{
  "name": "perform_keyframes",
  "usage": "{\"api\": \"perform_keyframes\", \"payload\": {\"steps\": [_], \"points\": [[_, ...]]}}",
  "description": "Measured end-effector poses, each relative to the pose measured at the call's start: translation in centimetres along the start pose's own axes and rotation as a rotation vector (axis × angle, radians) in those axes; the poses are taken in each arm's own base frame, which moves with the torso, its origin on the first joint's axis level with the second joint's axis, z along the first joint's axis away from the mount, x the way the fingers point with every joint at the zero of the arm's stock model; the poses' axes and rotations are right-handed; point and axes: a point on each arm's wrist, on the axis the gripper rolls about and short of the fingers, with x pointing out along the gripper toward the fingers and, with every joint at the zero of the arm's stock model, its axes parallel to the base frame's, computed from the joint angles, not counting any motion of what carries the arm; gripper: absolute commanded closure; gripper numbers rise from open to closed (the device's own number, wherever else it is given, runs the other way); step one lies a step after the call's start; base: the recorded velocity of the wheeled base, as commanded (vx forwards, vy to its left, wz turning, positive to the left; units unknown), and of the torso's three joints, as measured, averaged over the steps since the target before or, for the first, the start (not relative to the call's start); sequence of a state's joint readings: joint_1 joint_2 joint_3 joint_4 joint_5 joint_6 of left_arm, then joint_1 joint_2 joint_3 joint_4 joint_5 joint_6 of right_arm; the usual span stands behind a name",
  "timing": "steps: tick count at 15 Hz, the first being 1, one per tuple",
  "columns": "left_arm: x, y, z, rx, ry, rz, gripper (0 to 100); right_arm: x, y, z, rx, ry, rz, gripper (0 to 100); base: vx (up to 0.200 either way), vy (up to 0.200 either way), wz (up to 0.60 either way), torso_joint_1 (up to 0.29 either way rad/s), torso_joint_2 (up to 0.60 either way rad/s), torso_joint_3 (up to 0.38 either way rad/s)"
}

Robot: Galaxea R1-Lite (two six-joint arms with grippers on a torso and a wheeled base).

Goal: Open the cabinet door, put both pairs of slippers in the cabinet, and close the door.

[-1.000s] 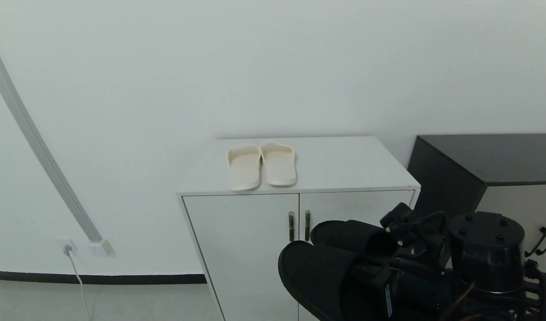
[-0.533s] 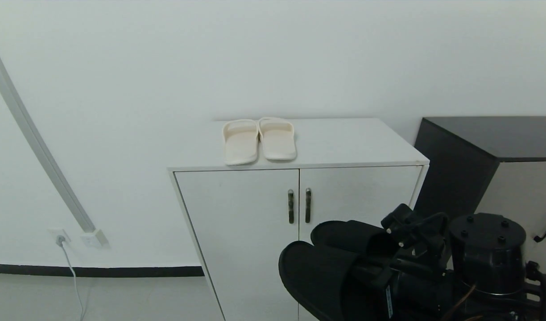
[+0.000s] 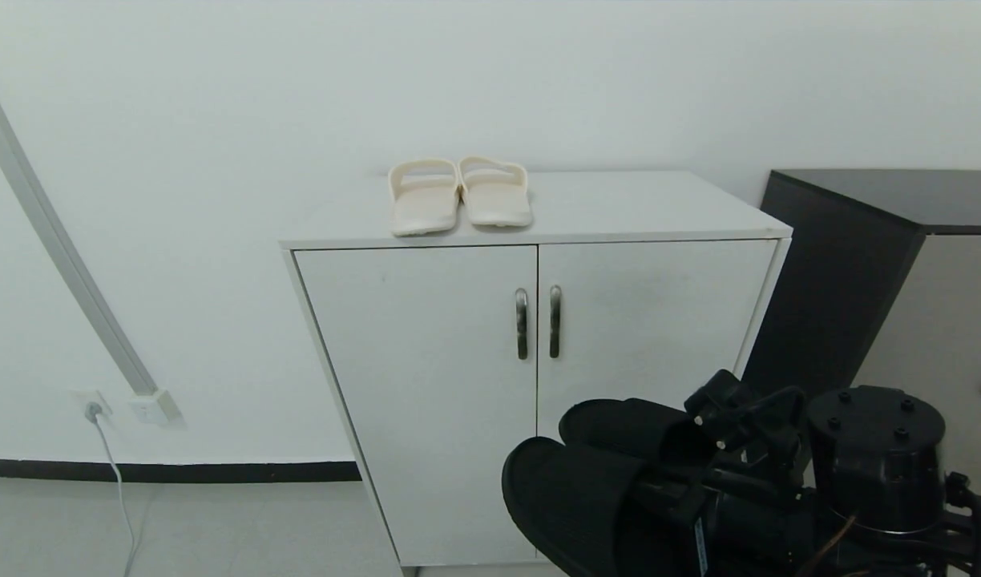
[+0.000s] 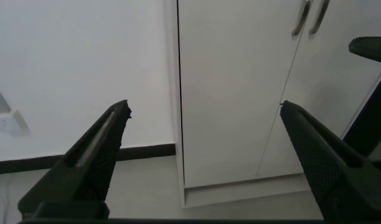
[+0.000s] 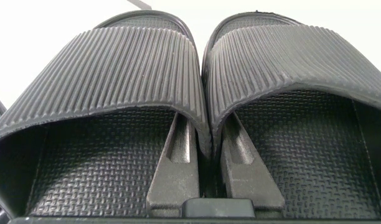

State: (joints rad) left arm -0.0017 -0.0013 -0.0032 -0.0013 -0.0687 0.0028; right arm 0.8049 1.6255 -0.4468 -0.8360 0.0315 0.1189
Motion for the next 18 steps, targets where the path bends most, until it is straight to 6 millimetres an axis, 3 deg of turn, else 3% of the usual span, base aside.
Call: {"api": "perform_keyframes", "payload": {"steps": [7,14,18], "points": [[0.0,0.0,0.0,-0.001,0.000,0.001,0,-0.1,0.0,-0.3,-0.004,0.009,-0.001,100,0.000,0.000,0.00,-0.068,0.44,0.357],[0.0,0.0,0.1,-0.002,-0.006,0.000,0,-0.1,0.0,-0.3,-0.005,0.011,-0.001,100,0.000,0.000,0.00,-0.005,0.03,0.025],[0.0,0.0,3.1,-0.047,-0.020,-0.035,0,-0.1,0.0,-0.5,-0.043,-0.004,0.003,100,0.000,0.000,0.00,-0.009,0.06,0.063]]}}
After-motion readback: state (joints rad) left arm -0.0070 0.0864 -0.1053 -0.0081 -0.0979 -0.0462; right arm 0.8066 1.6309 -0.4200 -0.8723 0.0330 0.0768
